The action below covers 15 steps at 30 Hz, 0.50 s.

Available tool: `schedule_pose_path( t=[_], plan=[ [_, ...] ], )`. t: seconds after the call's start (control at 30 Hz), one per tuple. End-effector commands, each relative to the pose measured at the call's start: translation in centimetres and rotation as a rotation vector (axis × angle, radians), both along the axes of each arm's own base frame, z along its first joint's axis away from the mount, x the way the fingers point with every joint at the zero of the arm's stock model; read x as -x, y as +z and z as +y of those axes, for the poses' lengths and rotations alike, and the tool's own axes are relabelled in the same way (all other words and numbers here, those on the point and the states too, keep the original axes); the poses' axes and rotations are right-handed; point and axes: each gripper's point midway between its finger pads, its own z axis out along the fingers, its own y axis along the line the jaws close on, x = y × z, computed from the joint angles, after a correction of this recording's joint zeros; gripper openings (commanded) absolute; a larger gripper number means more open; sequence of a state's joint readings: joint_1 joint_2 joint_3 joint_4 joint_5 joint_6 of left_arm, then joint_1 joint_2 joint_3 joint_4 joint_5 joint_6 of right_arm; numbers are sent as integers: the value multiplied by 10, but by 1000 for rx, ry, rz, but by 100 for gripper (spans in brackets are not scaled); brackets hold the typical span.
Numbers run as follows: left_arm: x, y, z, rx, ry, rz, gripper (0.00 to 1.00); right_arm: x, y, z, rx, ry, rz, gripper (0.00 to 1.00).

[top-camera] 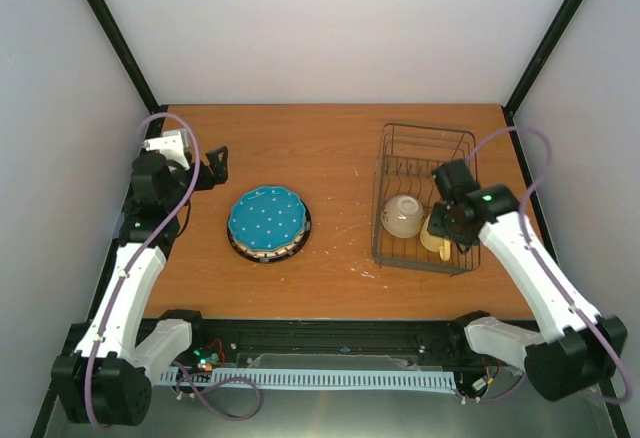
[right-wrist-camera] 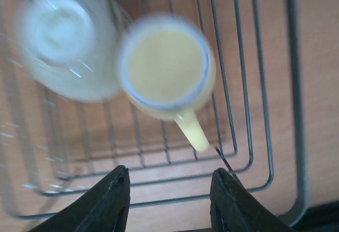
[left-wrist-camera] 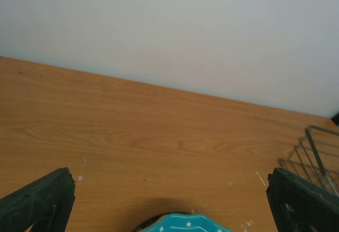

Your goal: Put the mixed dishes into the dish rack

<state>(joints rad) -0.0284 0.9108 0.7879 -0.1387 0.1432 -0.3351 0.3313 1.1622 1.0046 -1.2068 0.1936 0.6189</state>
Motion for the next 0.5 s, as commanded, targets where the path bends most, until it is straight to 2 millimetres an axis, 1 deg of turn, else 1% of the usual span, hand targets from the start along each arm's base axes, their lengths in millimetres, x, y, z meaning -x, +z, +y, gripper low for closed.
schedule_pose_path(
  t=[0.0,0.03,0.1,0.13,0.17,0.23,0.27,0.33,0.37,0.4,0.47],
  plan=[
    [3,0,-14,29,-168,68,100,-12,85,-2,-40,-11,-240,41],
    [3,-1,-13,42,-188,81,99,-16,98,0,-44,7,-278,41],
    [4,-4,-11,47,-237,107,97,-27,115,12,-53,62,-343,41],
    [4,-6,-10,57,-266,127,94,-35,118,23,-67,103,-362,41],
    [4,-13,-10,77,-304,161,89,-44,116,39,-100,156,-364,41],
    [2,-22,-13,120,-359,217,75,-63,105,81,-160,280,-357,41],
    [1,-30,-15,130,-378,246,67,-73,96,103,-171,336,-343,41],
    [-1,-45,-14,136,-387,315,56,-87,77,150,-166,459,-298,41],
    [-2,-50,-12,130,-381,343,55,-92,76,176,-170,517,-296,41],
    [-1,-56,-11,127,-374,367,54,-98,66,196,-168,568,-275,41],
    [-2,-62,-8,120,-360,392,54,-109,49,229,-212,634,-239,41]
  ],
)
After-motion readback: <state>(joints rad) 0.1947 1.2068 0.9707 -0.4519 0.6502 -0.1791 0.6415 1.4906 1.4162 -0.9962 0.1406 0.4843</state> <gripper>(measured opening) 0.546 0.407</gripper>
